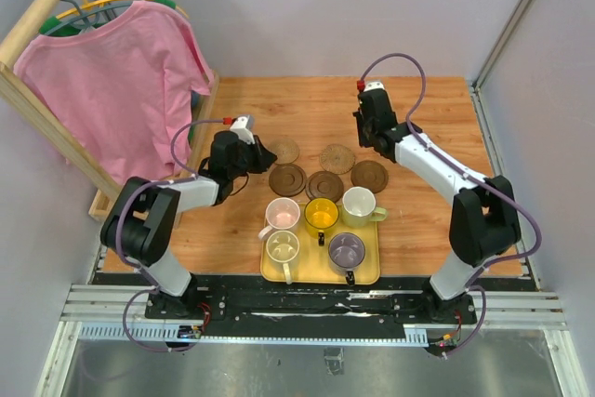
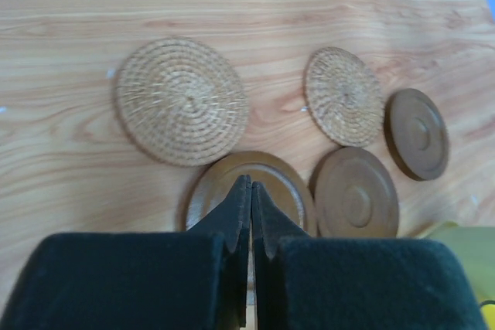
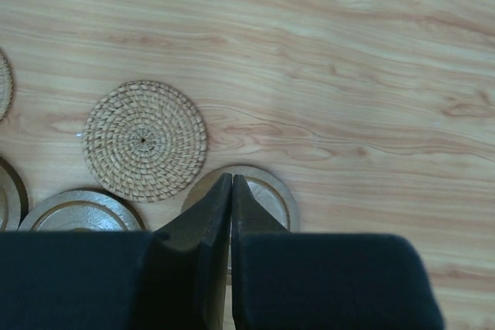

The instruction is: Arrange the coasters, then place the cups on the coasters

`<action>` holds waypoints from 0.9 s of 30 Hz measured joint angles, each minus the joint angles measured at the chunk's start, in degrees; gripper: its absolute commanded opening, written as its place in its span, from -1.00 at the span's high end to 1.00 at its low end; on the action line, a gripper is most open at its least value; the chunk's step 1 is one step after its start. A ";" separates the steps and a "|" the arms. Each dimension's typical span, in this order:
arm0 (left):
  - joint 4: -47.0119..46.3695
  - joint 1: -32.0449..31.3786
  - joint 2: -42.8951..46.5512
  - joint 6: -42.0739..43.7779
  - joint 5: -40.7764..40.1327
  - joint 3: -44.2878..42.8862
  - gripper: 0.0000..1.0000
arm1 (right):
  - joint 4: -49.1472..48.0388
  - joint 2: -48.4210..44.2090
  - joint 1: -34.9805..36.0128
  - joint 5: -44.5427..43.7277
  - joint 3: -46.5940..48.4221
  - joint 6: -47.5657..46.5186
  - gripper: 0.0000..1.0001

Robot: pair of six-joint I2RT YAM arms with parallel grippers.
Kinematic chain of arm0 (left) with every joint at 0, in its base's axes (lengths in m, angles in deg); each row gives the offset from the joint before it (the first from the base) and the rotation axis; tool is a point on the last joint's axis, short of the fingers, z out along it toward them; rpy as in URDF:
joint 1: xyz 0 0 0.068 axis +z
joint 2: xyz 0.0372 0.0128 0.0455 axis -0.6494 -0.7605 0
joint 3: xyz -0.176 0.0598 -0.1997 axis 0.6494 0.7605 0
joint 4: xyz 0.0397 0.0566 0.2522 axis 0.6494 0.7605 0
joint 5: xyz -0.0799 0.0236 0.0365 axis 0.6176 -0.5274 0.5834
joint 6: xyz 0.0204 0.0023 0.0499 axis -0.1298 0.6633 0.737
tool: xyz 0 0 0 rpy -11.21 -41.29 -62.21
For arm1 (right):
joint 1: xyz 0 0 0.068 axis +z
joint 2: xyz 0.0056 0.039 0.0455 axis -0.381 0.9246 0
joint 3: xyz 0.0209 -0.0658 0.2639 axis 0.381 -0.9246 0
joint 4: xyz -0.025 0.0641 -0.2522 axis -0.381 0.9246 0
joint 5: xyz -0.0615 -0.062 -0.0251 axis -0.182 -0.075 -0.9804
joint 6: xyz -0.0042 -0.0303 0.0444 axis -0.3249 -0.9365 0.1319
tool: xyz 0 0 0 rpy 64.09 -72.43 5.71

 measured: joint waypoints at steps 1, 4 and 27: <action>-0.57 0.00 -1.42 -0.46 1.90 -0.90 0.99 | 0.59 1.11 -0.31 1.55 0.81 0.02 0.94; -1.70 -0.09 -4.26 -1.62 6.67 -2.84 0.99 | 2.29 4.13 -0.87 6.21 3.06 0.13 0.95; 9.70 -5.18 -9.94 -0.68 9.05 -7.37 0.99 | 10.34 16.41 -0.92 32.09 7.48 2.93 0.94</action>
